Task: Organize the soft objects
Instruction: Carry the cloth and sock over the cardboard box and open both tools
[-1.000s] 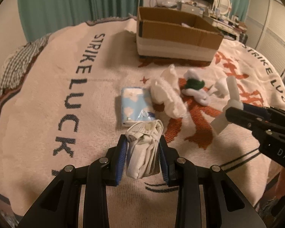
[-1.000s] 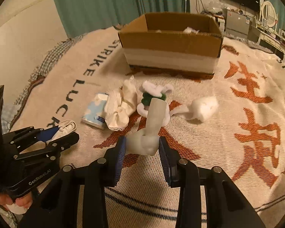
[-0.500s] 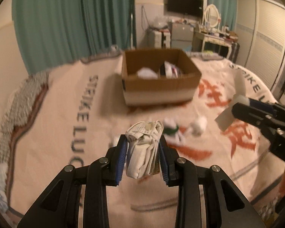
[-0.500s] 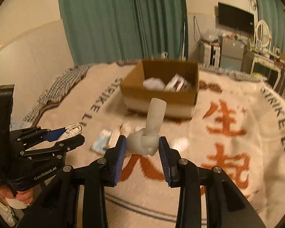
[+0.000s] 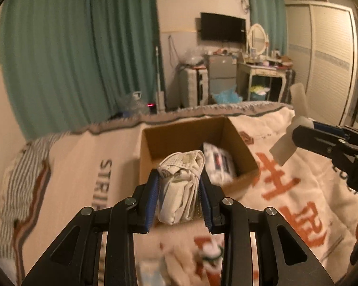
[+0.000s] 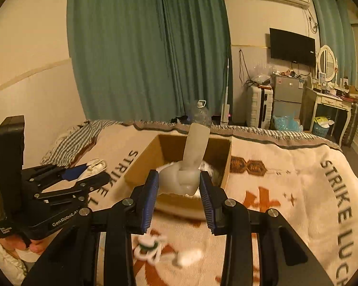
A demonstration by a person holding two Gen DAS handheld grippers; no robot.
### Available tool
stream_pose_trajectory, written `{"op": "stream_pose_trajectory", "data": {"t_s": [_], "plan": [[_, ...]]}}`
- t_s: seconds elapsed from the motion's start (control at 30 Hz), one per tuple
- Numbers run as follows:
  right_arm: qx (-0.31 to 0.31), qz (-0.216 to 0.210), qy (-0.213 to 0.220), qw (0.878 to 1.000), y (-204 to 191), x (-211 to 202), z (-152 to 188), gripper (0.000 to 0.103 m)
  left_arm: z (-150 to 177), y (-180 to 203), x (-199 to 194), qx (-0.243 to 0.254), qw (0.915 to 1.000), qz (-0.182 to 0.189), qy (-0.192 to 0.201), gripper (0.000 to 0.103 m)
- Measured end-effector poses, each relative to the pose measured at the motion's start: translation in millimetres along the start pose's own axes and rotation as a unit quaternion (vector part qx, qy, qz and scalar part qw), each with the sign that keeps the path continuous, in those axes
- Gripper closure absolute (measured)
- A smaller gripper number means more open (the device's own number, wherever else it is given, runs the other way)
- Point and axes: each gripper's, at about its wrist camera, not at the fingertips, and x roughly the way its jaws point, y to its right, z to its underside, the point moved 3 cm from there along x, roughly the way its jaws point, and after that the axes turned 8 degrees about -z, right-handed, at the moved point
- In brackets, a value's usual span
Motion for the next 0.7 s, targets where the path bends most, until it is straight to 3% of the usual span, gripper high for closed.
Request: {"op": "stream_pose_trajectory", "data": {"t_s": [0.17,0.4,0.57,0.67,0.7], "plan": [[0.004,-0.017,0.001,1.000,21.7,45.4,-24.5,0.068,-23.5,1.3,50.7,-0.010,0.9996,0.024,-0.012,0.072],[0.039,-0.034,-0.028,0.998,63.2,127.5,-41.7,0.068,-50.4,1.7,117.3,-0.006,0.9997,0.007,-0.021,0.071],[0.068,-0.023,-0.049,0.996,94.8,182.5,-45.6,0.068,-48.0,6.5,147.9,0.002,0.9992,-0.010,-0.037,0.071],[0.095,-0.025,-0.048,0.994,109.9,199.2,-44.0,0.063,-42.4,9.3,155.5,0.000,0.9987,-0.011,-0.051,0.068],[0.104,-0.021,-0.043,0.993,113.6,200.8,-42.7,0.056,-40.9,9.6,156.0,0.000,0.9984,-0.018,-0.054,0.068]]}}
